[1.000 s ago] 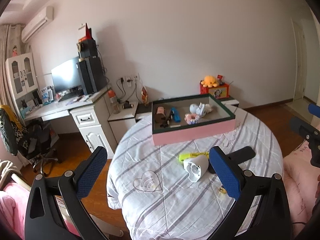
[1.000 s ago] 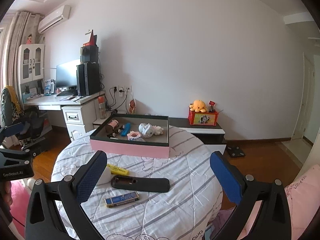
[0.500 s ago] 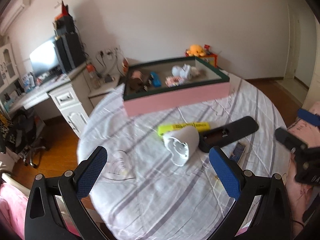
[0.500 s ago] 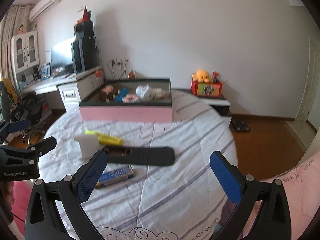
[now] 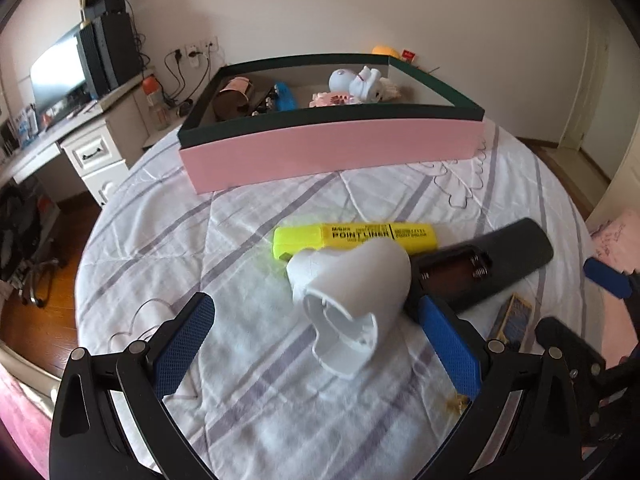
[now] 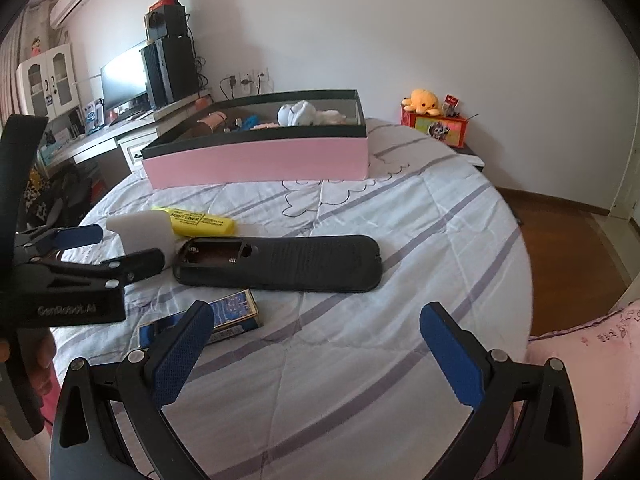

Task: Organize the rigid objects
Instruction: 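Grasp the white plug with the left gripper while the right grasps the blue card box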

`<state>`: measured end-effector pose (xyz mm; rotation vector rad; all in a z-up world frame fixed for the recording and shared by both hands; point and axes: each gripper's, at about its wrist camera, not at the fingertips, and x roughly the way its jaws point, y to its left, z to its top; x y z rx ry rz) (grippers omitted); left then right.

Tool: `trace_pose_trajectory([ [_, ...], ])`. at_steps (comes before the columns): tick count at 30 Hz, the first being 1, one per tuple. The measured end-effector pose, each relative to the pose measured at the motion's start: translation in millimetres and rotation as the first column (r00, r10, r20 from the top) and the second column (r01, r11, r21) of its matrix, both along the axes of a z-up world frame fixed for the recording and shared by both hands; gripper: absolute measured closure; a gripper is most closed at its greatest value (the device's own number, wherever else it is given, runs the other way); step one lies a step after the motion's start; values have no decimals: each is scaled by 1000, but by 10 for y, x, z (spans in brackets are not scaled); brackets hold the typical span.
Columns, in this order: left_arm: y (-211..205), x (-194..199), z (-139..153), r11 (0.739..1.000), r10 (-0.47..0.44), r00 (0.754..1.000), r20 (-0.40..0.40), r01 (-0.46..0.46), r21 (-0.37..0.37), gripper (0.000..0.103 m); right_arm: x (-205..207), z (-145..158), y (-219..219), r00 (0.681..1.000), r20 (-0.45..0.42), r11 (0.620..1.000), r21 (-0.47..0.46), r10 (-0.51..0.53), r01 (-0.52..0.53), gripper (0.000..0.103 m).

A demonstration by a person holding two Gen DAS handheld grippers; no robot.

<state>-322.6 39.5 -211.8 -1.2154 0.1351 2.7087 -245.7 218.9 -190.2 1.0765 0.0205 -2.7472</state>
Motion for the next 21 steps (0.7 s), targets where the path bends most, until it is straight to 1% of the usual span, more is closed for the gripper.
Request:
trace_pose_trajectory([
  [2, -7, -8, -11, 1000, -11, 1000, -12, 11, 6, 8, -19, -11, 5, 1000, 6, 1000, 2, 2, -2, 0],
  [3, 4, -12, -23, 999, -34, 999, -10, 34, 7, 18, -24, -9, 9, 1000, 8, 1000, 3, 0, 0, 0],
  [4, 12, -1, -28, 998, -55, 998, -9, 55, 16, 34, -32, -8, 11, 1000, 8, 1000, 3, -2, 2, 0],
  [5, 27, 22, -35, 997, -78, 997, -10, 79, 25, 40, -34, -8, 12, 1000, 8, 1000, 2, -4, 4, 0],
  [8, 58, 93, -38, 994, -106, 994, -34, 106, -15, 40, -53, -13, -9, 1000, 14, 1000, 5, -6, 5, 0],
  [12, -9, 202, -17, 993, -113, 993, -28, 113, -17, 40, -33, -27, -86, 1000, 20, 1000, 16, 1, -1, 0],
  [14, -70, 290, -10, 993, -115, 993, -26, 114, -29, 40, -12, -34, -136, 1000, 22, 1000, 18, 9, -9, 0],
  [17, -200, 418, -11, 994, -103, 994, -26, 102, -43, 40, 43, -31, -240, 999, 22, 1000, 18, 25, -26, 0],
  [21, -344, 560, -8, 995, -90, 996, -24, 89, -43, 40, 88, -34, -412, 998, 26, 998, 17, 54, -55, 0],
])
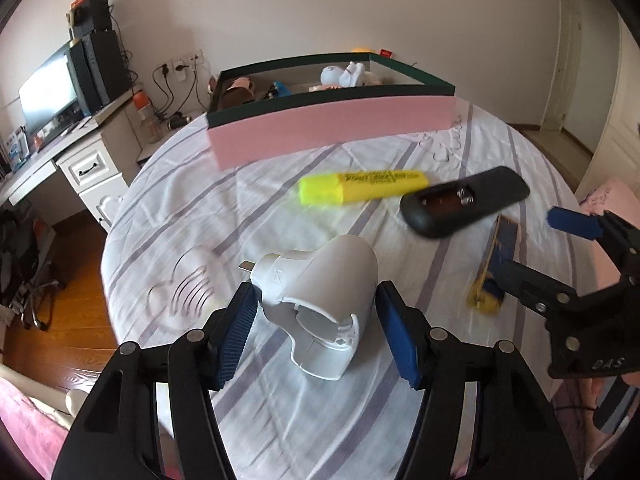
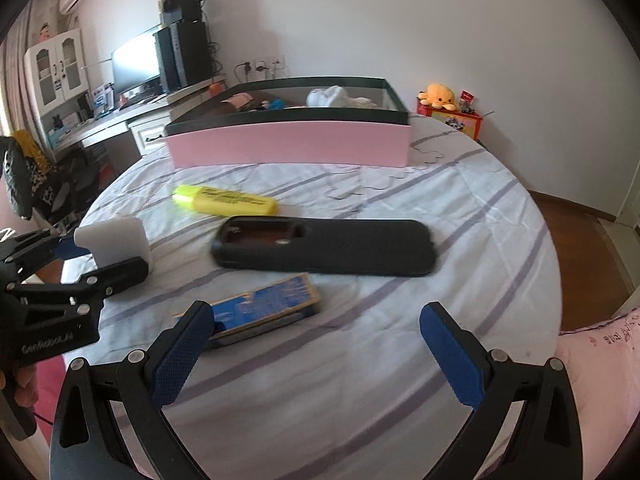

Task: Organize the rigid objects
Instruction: 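Grasp the white plug with the left gripper while the right grasps the blue card box, then carry the plug and card box into the pink box and open both grippers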

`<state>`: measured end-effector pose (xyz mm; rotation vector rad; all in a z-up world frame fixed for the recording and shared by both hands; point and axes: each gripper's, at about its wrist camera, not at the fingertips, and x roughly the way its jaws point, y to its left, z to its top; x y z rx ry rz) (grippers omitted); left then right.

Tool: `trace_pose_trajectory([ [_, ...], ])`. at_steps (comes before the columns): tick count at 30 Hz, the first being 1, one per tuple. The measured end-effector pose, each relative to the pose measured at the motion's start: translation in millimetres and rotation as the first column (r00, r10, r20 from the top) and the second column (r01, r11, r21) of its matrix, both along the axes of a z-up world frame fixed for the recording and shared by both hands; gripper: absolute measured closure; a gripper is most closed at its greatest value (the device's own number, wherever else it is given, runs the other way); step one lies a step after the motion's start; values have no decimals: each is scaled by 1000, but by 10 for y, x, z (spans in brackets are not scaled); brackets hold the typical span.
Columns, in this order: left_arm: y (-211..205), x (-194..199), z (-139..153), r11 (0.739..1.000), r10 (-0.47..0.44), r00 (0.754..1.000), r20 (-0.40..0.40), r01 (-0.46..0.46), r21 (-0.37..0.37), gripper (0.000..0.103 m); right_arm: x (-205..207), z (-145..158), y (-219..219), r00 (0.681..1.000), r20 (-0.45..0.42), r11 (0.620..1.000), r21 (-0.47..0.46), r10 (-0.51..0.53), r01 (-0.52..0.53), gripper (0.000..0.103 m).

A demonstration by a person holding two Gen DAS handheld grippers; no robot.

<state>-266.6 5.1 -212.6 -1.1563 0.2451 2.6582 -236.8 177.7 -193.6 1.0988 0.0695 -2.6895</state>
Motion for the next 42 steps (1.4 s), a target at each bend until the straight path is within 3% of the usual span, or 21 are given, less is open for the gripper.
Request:
trace_pose_trajectory([
  [5, -119, 107, -13, 1000, 8, 1000, 8, -8, -2, 40, -11, -44, -250, 999, 24, 999, -10, 31, -31, 0],
  [8, -154, 102, -49, 1000, 22, 1000, 21, -22, 13, 40, -44, -116, -325, 1000, 26, 1000, 29, 10, -10, 0],
  [14, -119, 78, -56, 999, 17, 1000, 12, -17, 35, 39, 17, -111, -26, 998, 10, 996, 62, -57, 57, 0],
  [17, -111, 32, -60, 998, 16, 1000, 21, -17, 59, 32, 71, -95, 168, 995, 13, 993, 66, -98, 97, 0],
  [19, -104, 9, -72, 998, 28, 999, 22, -30, 61, 27, 73, -69, 265, 995, 19, 994, 28, -102, 102, 0],
  [25, -39, -37, -111, 998, 24, 1000, 7, -25, 51, 29, -59, -47, 222, 998, 16, 996, -57, -69, 70, 1],
  [27, -23, -30, -117, 999, 20, 1000, 4, -21, 34, 30, -114, -94, 186, 998, 29, 997, -45, -54, 56, 14],
  [29, -37, -20, -106, 999, 15, 1000, 8, -15, 43, 31, -92, -96, 178, 999, 10, 999, -10, -48, 48, 34],
  [31, -53, -21, -110, 999, 11, 1000, 14, -11, 51, 31, -97, -91, 210, 1000, 12, 1000, 6, -29, 29, 45],
  [33, -50, -21, -109, 998, 14, 1000, 14, -15, 53, 31, -92, -68, 259, 1000, 15, 1000, -4, -12, 12, 57],
  [35, -39, -14, -107, 999, 15, 1000, 10, -16, 50, 31, -68, -43, 287, 1000, 12, 999, -28, 28, -28, 76],
  [37, -22, -12, -109, 998, 10, 1000, 10, -11, 54, 31, -55, -52, 257, 998, 12, 997, -26, 67, -66, 82],
  [42, -42, -13, -115, 998, 21, 1000, 5, -22, 65, 32, -33, -95, 196, 999, 0, 999, 10, 48, -48, 81],
])
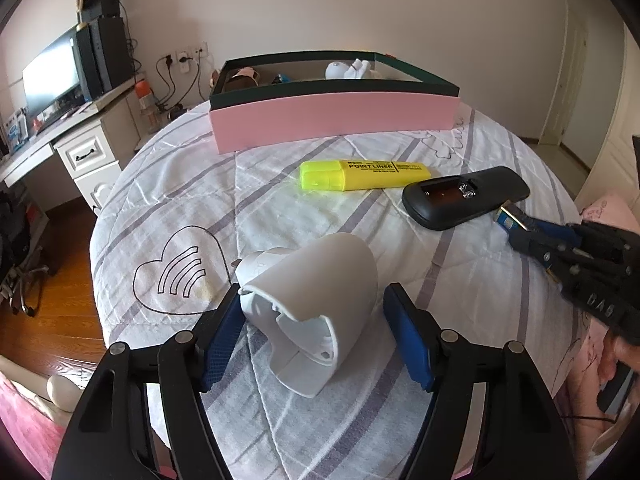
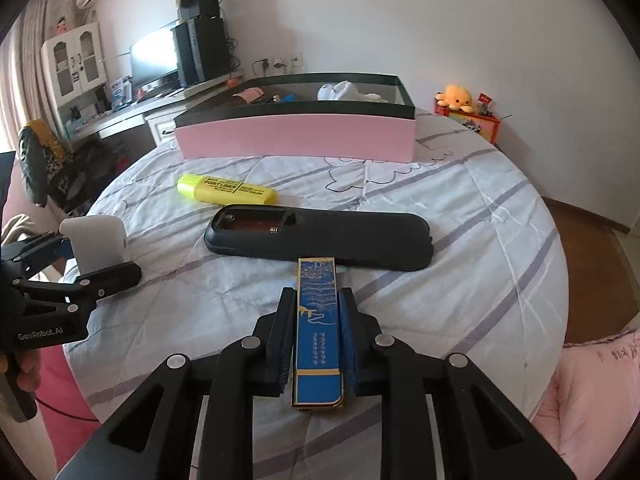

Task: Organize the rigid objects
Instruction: 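Carry the plug and card box into the pink box and open both grippers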

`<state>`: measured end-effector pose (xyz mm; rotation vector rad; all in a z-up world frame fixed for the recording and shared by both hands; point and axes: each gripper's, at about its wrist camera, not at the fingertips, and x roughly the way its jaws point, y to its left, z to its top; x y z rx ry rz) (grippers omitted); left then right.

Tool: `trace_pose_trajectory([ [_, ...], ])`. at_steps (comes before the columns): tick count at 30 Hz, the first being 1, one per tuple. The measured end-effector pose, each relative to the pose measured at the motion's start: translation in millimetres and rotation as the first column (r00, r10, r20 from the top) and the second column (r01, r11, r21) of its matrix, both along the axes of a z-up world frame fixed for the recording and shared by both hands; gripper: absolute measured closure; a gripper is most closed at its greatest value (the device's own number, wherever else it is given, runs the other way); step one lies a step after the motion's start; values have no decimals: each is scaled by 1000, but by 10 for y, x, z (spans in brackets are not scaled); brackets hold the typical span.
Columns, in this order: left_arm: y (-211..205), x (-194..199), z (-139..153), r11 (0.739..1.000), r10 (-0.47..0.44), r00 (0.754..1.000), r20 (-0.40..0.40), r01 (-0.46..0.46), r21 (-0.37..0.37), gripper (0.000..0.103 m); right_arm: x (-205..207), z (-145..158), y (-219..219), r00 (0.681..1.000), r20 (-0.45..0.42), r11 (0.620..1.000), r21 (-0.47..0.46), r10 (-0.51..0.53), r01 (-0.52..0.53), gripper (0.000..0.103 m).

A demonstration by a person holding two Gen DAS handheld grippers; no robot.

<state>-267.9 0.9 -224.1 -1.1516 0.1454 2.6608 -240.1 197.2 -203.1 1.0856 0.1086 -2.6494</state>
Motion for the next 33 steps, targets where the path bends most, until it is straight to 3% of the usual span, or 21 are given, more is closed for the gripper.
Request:
trace_pose_trajectory([
  [4, -8, 0, -17, 1000, 5, 1000, -16, -5, -2, 40, 32, -5, -68, 1000, -25, 999, 50, -3, 4, 81],
  [15, -34, 28, 46, 1000, 19, 999, -26, -19, 21, 41, 38, 35, -42, 1000, -21, 999, 37, 12, -12, 82],
  [23, 5, 82, 147, 1000, 22, 999, -49, -23, -12, 41, 60, 149, -90, 998, -31, 999, 19, 48, -47, 82],
  [33, -1, 150, 409, 999, 48, 993, -110, -49, -7, 41, 61, 331, -145, 996, -63, 998, 5, 63, -63, 82],
])
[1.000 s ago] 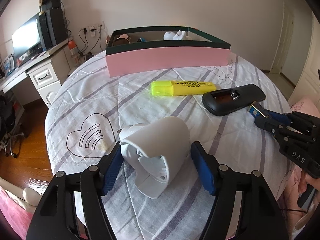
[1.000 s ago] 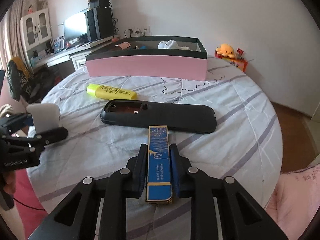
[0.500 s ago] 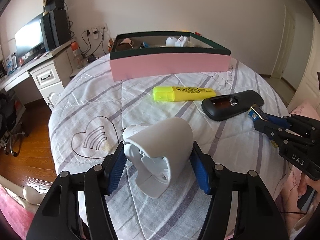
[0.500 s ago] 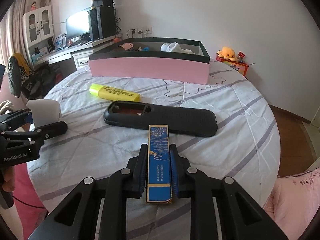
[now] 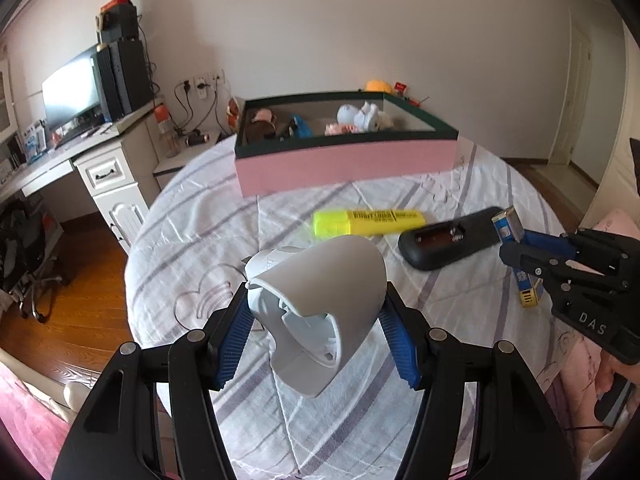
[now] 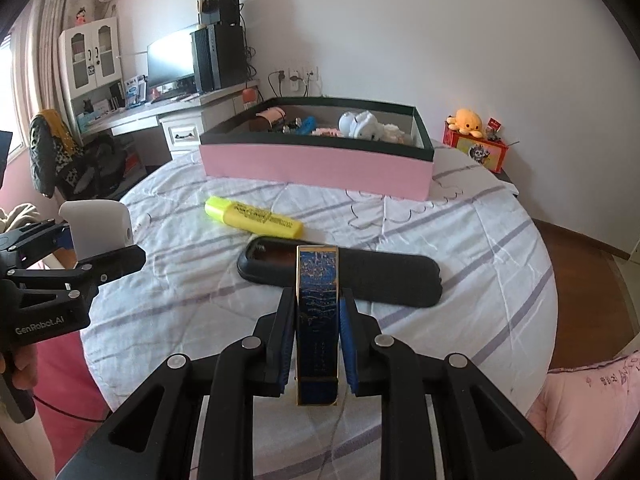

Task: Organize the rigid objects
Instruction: 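Carry the plug and card box into the pink box and open both grippers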

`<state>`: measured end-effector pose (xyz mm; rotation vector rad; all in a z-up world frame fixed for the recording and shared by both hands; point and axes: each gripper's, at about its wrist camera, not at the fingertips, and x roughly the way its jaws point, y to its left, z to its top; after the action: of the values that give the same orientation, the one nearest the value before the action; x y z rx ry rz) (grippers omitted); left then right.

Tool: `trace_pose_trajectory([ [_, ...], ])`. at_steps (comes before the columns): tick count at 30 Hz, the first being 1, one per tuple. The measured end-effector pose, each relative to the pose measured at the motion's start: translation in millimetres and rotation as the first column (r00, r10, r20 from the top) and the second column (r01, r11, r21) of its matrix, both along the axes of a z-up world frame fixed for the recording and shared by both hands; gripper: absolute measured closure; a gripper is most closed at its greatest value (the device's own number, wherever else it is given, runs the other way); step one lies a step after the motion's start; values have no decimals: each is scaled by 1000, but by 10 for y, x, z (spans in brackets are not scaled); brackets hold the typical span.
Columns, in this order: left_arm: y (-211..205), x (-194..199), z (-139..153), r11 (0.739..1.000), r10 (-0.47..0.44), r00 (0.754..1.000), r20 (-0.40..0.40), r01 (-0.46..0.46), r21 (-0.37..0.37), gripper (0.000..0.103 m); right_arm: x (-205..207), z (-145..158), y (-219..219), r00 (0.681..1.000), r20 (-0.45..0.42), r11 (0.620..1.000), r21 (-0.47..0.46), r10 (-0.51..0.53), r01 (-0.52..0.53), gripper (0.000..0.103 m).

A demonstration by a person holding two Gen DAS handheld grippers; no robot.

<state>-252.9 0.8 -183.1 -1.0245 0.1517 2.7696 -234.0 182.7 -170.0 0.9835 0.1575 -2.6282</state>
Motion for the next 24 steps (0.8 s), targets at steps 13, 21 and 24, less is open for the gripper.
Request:
trace_pose_trajectory([
  [13, 25, 60, 319, 1000, 11, 997, -77, -12, -9, 41, 35, 244, -22, 999, -49, 999, -31, 23, -25, 82],
  [21, 19, 91, 697, 1000, 18, 985, -170, -21, -15, 41, -1, 560, -26, 993, -105, 996, -58, 60, -67, 82],
  [24, 24, 64, 861, 1000, 21, 977, -211, -25, -17, 41, -34, 707, -27, 988, -136, 995, -61, 76, -85, 82],
])
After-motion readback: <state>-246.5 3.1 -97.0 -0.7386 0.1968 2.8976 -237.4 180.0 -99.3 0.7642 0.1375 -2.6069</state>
